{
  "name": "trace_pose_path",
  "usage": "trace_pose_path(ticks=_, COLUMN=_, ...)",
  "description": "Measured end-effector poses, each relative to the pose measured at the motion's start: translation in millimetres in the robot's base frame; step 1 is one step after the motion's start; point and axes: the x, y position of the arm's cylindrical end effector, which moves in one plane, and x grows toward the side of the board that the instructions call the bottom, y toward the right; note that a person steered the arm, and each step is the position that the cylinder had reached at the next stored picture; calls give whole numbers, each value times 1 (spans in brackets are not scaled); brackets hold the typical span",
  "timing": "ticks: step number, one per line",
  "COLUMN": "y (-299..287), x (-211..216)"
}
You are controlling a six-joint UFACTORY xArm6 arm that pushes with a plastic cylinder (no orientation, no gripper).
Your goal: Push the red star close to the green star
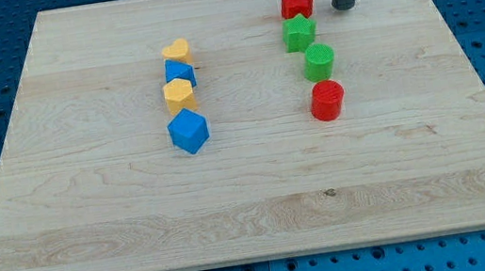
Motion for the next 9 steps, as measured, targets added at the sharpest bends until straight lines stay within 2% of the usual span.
trace_pose_path(ticks=2, y=-25, x=-16)
trace_pose_path(ticks=4, y=-26, x=-17)
trace_pose_path(ticks=9, y=-74, x=-18)
